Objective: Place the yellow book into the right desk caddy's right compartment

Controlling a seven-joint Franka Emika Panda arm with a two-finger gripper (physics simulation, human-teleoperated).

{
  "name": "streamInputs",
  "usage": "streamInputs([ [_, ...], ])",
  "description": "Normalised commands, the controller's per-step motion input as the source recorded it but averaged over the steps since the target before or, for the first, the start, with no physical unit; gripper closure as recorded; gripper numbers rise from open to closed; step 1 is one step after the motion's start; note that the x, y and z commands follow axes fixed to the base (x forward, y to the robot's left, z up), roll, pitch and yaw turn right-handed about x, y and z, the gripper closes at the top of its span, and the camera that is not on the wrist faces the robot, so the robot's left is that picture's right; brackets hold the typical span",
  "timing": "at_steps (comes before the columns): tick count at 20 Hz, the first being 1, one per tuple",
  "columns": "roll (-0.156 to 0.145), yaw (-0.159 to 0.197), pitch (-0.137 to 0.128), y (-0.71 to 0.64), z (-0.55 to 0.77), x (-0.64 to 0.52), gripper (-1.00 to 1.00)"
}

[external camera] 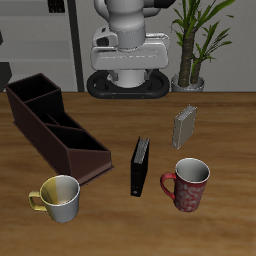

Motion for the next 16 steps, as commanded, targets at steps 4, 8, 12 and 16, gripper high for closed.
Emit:
streamInputs([
  [4,-0.026,-0.005,-0.006,-0.04,0.01,-0.04,-1.0],
  [8,-0.045,-0.048,-0.014,0.04,0.01,-0.1,-1.0],
  [12,-0.056,-0.067,-0.01,0.27,-0.1,-0.18,-1.0],
  [16,-0.074,-0.087,-0.003,0.37,-0.23,-0.3,-1.0],
])
